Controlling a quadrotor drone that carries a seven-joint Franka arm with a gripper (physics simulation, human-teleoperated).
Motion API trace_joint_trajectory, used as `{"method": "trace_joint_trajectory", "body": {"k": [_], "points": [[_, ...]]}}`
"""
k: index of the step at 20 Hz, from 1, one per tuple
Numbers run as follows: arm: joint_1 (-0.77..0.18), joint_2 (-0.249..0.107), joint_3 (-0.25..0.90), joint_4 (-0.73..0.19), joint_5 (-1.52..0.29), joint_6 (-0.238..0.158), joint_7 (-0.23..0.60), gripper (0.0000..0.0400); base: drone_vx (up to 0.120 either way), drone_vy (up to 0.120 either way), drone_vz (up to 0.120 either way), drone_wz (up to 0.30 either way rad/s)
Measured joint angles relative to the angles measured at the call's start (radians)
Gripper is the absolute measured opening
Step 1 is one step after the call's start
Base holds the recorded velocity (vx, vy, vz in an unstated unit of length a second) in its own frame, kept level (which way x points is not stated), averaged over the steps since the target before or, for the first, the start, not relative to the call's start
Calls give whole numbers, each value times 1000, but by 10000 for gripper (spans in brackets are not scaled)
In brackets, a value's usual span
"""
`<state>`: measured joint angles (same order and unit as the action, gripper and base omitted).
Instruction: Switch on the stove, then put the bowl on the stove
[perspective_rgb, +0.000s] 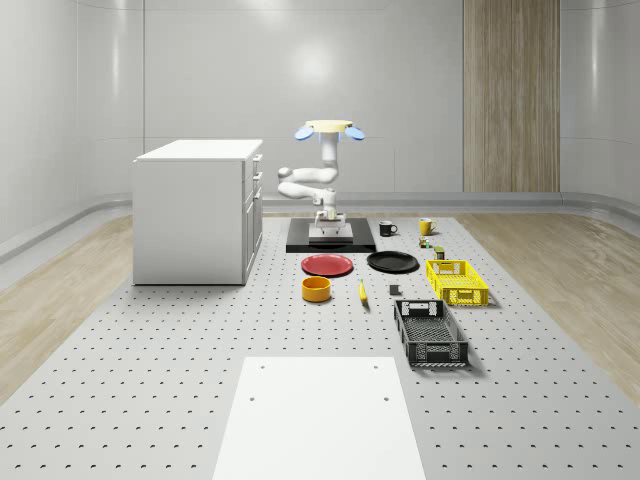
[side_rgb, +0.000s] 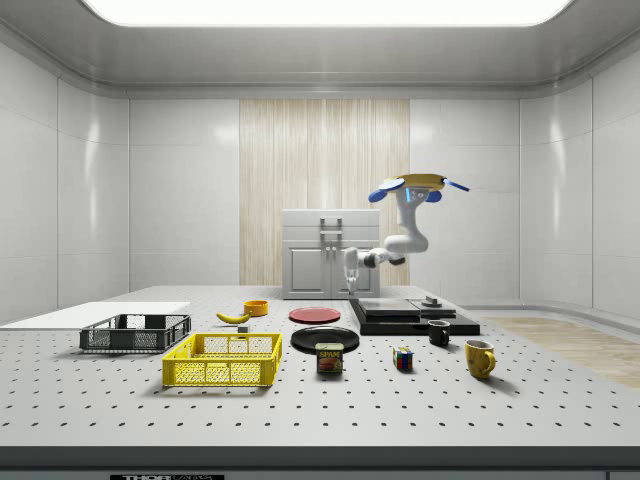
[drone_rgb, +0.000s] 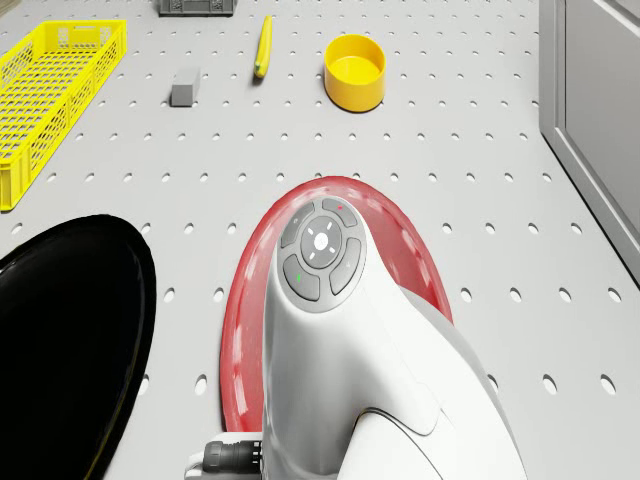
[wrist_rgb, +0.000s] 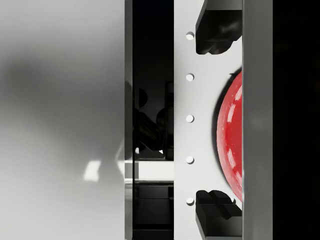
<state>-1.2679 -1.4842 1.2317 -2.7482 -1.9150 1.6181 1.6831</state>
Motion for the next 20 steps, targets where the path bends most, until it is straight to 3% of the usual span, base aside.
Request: {"method": "trace_joint_trajectory", "body": {"k": [20], "points": [[-4, -11, 1, 1, 5, 10, 3, 400, 120, 0, 0, 0]]}}
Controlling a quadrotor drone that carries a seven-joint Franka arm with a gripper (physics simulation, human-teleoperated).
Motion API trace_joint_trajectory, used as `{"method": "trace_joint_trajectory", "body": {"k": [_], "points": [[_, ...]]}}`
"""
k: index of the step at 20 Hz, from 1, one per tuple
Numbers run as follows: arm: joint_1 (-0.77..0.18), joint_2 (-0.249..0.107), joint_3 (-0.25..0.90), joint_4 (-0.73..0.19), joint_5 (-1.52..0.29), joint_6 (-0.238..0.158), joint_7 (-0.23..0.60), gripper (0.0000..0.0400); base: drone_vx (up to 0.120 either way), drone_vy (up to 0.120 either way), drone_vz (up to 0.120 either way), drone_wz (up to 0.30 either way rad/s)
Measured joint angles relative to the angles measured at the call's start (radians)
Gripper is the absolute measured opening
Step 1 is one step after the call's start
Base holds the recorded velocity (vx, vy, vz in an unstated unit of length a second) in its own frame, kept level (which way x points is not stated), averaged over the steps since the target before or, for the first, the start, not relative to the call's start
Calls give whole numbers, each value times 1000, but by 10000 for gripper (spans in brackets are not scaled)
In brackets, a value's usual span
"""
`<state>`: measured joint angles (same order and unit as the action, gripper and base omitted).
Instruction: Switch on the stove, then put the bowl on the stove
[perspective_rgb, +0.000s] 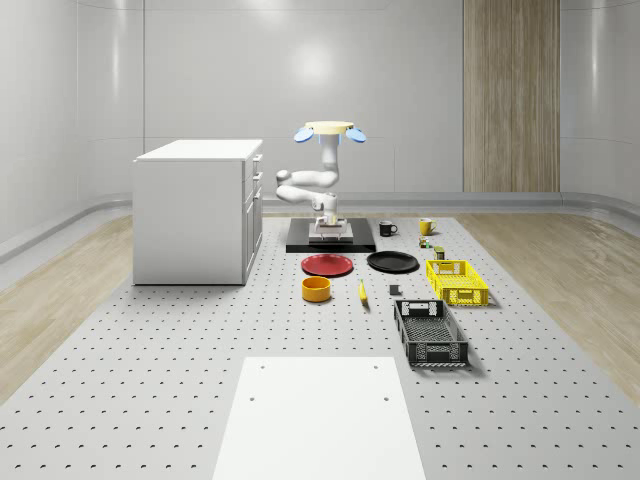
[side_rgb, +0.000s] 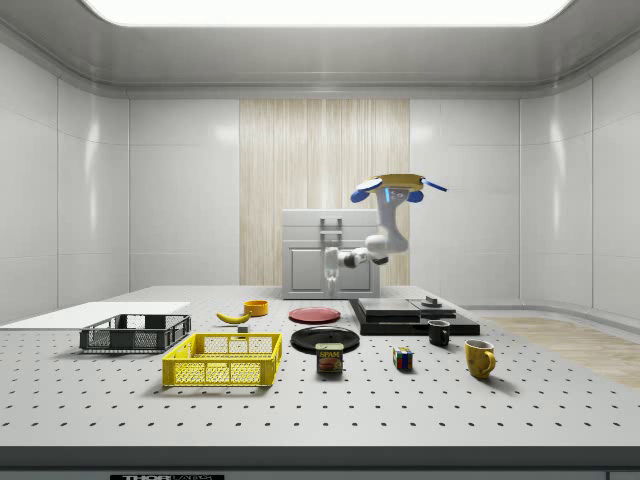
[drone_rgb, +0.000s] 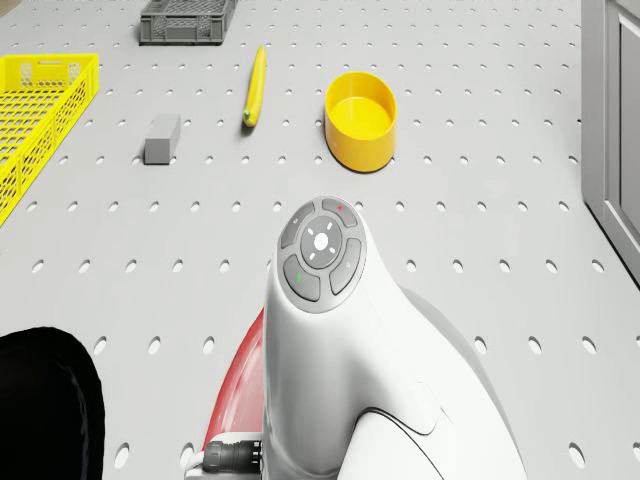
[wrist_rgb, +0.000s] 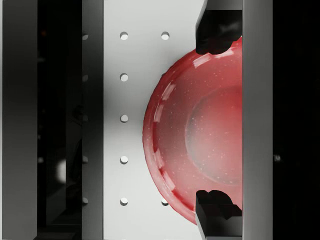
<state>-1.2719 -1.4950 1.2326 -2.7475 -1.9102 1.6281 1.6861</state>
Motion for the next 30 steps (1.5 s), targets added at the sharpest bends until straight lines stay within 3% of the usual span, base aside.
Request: {"method": "trace_joint_trajectory", "body": {"k": [30], "points": [[-4, -12, 1, 1, 5, 11, 3, 400, 120, 0, 0, 0]]}}
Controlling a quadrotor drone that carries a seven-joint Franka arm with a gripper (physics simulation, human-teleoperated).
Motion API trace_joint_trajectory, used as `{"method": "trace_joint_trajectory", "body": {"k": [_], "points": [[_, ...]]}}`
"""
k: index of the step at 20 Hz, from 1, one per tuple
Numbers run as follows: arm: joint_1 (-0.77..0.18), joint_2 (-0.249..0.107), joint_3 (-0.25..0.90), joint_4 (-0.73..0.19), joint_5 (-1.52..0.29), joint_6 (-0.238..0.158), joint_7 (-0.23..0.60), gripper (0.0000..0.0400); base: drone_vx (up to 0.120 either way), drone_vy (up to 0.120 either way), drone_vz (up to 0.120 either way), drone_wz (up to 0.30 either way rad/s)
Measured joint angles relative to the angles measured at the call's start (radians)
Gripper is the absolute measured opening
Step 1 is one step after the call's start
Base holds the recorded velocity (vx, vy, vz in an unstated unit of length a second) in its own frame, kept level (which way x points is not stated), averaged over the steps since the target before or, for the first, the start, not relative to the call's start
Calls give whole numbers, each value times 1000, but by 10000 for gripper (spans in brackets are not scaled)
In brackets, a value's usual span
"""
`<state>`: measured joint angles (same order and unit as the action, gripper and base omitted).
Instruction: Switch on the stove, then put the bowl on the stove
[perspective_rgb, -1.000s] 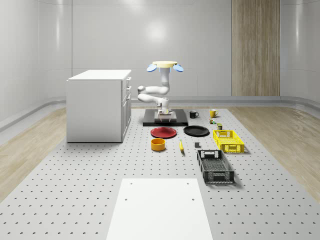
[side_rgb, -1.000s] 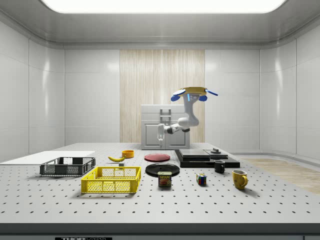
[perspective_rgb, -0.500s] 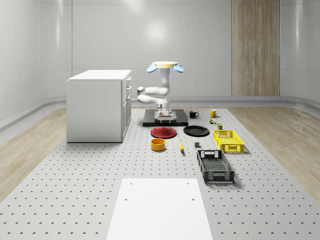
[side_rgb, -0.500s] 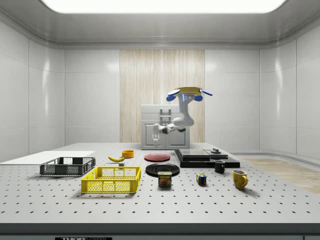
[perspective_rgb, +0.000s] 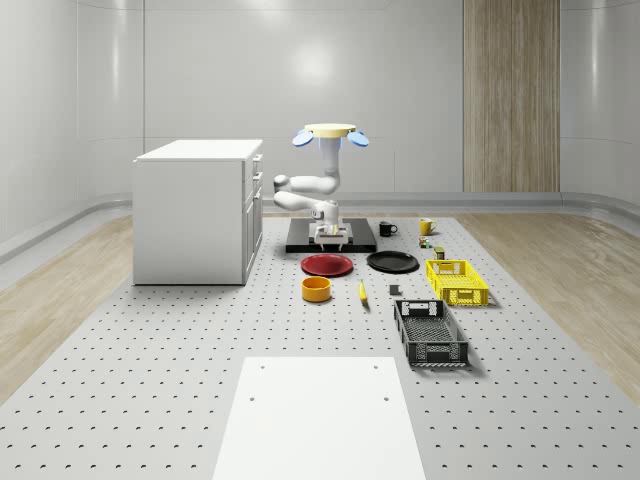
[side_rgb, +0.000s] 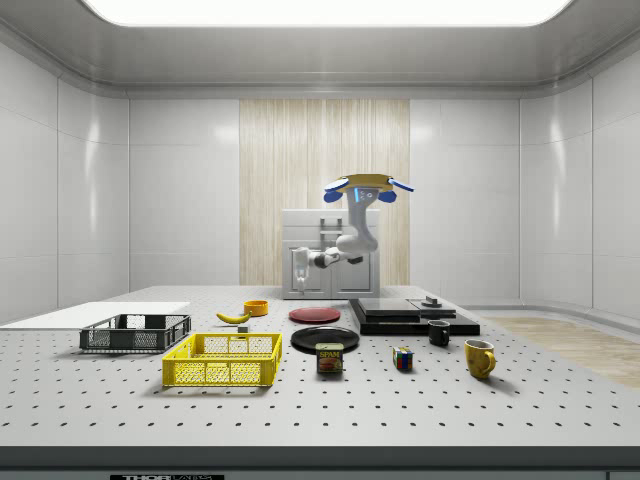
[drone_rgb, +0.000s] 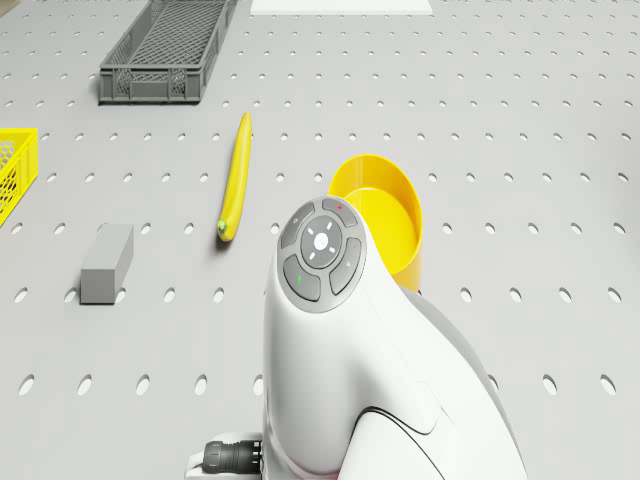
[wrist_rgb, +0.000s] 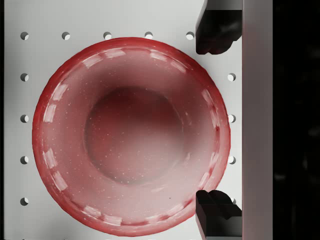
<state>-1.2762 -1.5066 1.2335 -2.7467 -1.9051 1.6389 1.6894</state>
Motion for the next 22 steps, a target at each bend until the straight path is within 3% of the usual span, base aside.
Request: {"method": "trace_joint_trajectory", "body": {"k": [22], "points": [[-2, -6, 0, 0, 3, 6, 2, 400, 120, 0, 0, 0]]}}
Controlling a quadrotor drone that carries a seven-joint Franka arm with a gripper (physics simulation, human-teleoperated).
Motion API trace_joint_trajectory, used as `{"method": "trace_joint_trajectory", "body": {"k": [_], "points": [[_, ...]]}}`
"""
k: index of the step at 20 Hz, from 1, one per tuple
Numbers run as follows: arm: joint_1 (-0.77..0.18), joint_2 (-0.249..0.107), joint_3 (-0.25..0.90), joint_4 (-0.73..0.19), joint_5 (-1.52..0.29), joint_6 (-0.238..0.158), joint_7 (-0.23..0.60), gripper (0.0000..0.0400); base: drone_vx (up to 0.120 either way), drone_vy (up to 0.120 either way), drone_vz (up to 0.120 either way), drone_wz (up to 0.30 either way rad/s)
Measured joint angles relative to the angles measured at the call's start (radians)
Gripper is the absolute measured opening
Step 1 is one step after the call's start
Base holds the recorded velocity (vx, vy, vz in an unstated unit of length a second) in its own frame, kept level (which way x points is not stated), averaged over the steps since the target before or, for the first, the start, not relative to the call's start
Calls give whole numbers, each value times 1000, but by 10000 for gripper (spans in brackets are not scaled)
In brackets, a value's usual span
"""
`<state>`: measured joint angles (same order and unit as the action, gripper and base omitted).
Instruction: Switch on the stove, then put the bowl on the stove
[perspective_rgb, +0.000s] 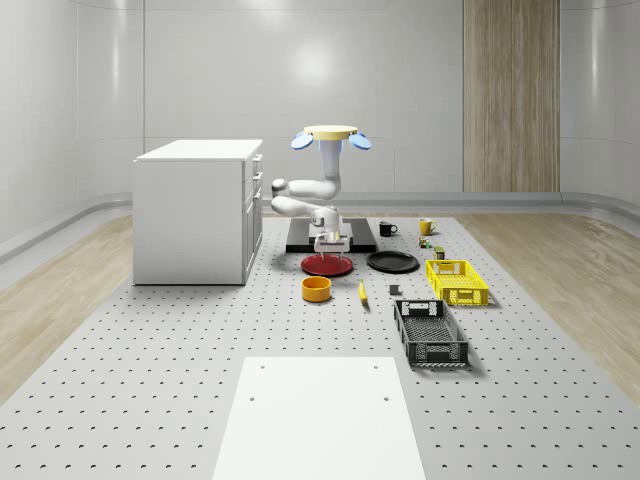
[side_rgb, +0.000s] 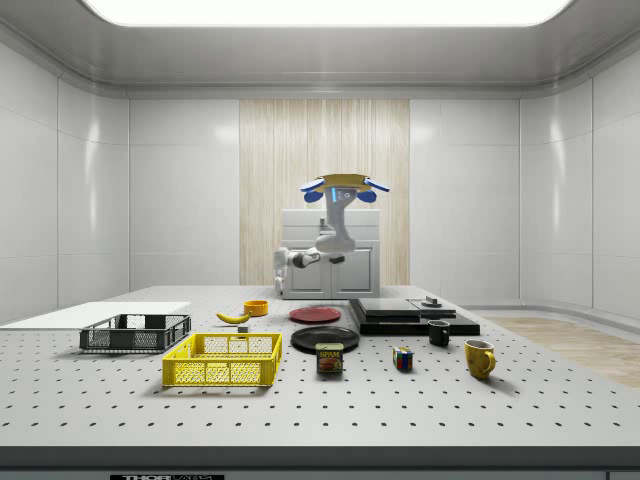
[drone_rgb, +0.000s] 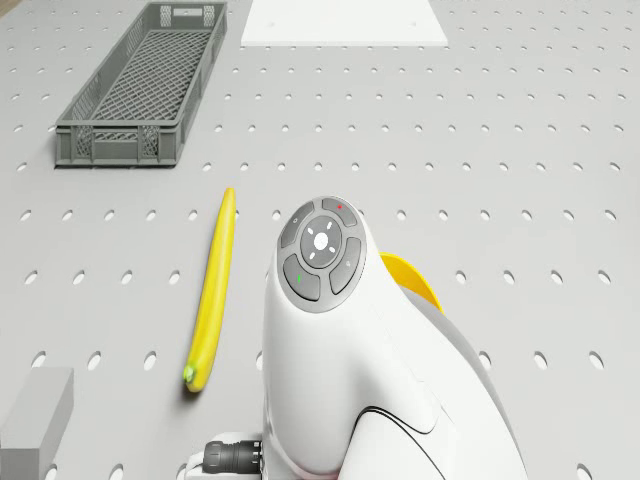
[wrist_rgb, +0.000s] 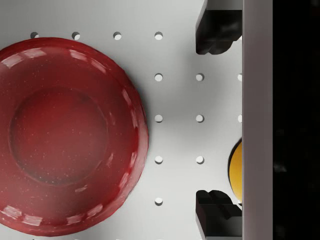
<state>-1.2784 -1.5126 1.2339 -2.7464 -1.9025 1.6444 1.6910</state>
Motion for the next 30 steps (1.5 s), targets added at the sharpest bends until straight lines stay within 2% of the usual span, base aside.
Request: {"method": "trace_joint_trajectory", "body": {"k": [19, 26, 30], "points": [[-1, -4, 0, 0, 2, 4, 1, 400, 120, 0, 0, 0], [-2, -5, 0, 0, 2, 5, 1, 400, 120, -17, -103, 0], [-2, -6, 0, 0, 2, 5, 2, 400, 50, -60, 0, 0]]}}
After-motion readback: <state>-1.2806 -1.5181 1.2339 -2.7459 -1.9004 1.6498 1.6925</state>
